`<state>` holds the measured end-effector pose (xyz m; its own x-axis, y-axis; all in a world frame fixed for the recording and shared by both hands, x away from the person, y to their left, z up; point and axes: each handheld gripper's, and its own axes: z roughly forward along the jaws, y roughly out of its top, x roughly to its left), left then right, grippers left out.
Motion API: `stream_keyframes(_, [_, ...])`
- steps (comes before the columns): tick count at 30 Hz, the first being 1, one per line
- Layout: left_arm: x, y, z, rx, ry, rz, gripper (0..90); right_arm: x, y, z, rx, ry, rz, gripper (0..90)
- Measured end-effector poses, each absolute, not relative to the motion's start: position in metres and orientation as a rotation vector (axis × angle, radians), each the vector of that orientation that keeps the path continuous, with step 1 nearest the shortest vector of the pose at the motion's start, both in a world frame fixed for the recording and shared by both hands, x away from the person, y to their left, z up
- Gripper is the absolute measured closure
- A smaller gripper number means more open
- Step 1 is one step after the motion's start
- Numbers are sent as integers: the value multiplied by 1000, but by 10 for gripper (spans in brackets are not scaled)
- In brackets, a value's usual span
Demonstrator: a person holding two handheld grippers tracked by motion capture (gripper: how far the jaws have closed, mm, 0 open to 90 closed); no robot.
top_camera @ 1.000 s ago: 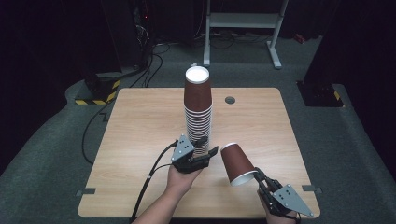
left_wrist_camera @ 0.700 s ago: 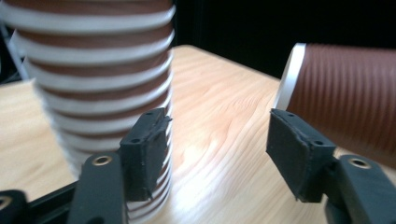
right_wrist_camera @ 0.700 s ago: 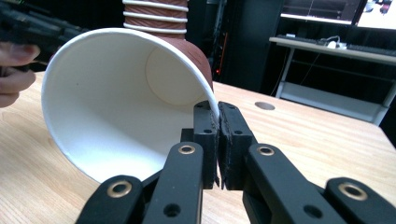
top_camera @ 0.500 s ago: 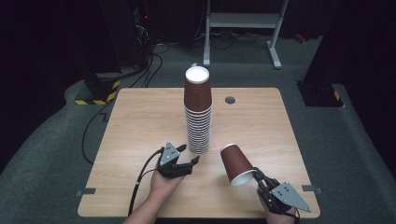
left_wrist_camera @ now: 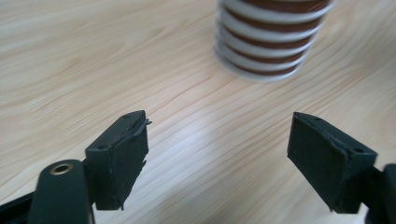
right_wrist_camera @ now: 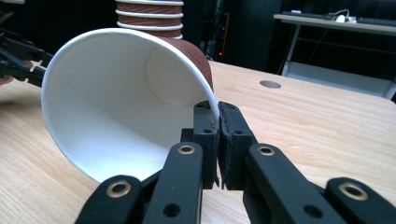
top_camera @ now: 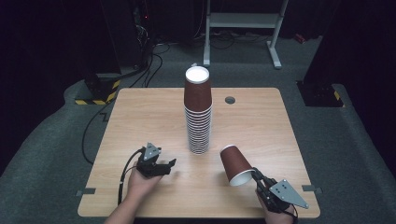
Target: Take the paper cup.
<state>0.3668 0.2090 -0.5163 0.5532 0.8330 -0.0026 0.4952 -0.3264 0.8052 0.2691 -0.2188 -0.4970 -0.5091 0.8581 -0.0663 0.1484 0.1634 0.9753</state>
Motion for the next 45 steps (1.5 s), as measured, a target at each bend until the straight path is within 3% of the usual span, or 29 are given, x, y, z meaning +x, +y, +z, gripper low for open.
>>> stream_keyframes(12, [371, 246, -535, 2070, 1173, 508, 116, 271, -226, -495, 1036, 1815, 1348, 861])
stream_keyframes(45, [364, 248, -538, 2071, 1166, 504, 150, 303, -233, -446, 1175, 2071, 1074, 861])
